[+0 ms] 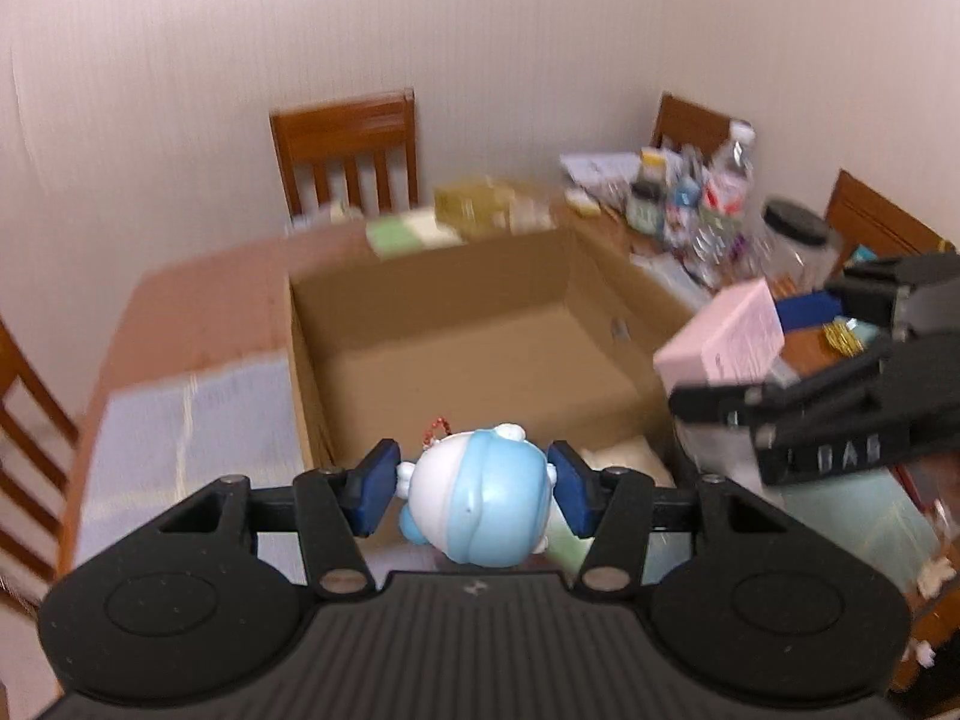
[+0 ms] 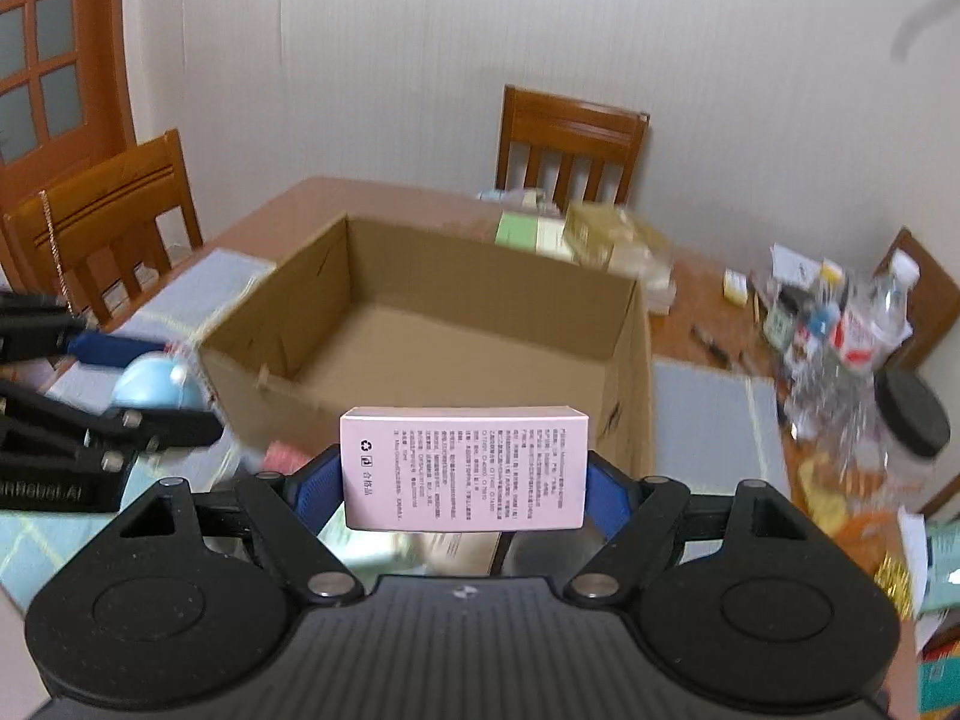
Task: Organize objects
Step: 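Carry both items over the cardboard box and open both tools to drop them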
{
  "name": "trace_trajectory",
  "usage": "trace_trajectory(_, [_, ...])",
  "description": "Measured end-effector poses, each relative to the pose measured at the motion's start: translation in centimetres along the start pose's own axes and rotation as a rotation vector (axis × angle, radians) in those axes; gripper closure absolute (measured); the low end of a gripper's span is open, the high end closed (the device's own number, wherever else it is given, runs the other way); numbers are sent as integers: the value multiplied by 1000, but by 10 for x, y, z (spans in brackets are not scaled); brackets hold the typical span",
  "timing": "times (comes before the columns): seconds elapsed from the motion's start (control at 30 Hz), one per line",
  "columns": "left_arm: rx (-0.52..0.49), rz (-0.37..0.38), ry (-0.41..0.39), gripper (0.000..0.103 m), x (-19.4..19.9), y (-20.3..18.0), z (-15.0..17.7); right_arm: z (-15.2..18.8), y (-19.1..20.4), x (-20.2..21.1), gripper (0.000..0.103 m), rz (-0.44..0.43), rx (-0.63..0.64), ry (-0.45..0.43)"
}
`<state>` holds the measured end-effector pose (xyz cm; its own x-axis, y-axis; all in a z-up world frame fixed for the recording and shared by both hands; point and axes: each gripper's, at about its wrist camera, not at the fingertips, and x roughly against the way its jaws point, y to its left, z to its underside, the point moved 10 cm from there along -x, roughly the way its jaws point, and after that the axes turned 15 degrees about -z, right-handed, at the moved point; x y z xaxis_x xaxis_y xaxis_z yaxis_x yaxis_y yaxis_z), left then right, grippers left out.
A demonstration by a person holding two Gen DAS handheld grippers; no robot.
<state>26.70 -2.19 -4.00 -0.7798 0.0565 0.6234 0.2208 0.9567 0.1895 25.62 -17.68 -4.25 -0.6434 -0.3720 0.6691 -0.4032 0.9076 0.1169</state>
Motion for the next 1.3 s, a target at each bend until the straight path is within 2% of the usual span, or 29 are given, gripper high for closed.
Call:
trace_trajectory(0.07, [-2,-20,-15,49,-14,3,-20,-16,-9,-7,19,12,0,-10])
trace_trajectory(0.17, [17,-30,6,49,-41,5,-41,-31,-22,-20,19,12,-25,-3])
trace_trajectory(0.37, [12,-48,87,48,-93,2,-40,-31,-35,-50,18,-5,-54,63])
trace_trajectory(0.43, [17,-67,113,37,-105,2,-37,-27,-34,-57,16,-24,-53,83])
trace_trajectory(0.47, [28,-85,125,17,-108,6,-36,-27,-34,-59,9,-30,-51,84])
trace_trajectory(0.5, [44,-111,132,2,-110,8,-36,-27,-34,-59,4,-28,-48,78])
trace_trajectory(0.53, [59,-127,126,2,-111,10,-37,-27,-35,-58,0,-21,-45,69])
trace_trajectory(0.63, [67,-85,103,2,-105,8,-42,-30,-37,-56,0,-22,-33,45])
trace_trajectory(0.9, [37,-110,57,1,-75,11,-52,-34,-39,-39,0,11,-23,21])
trace_trajectory(1.1, [52,-155,57,1,-56,16,-33,-9,-33,-27,0,8,-29,22])
trace_trajectory(1.3, [44,-160,127,1,-37,14,11,29,-19,-10,0,1,-53,40])
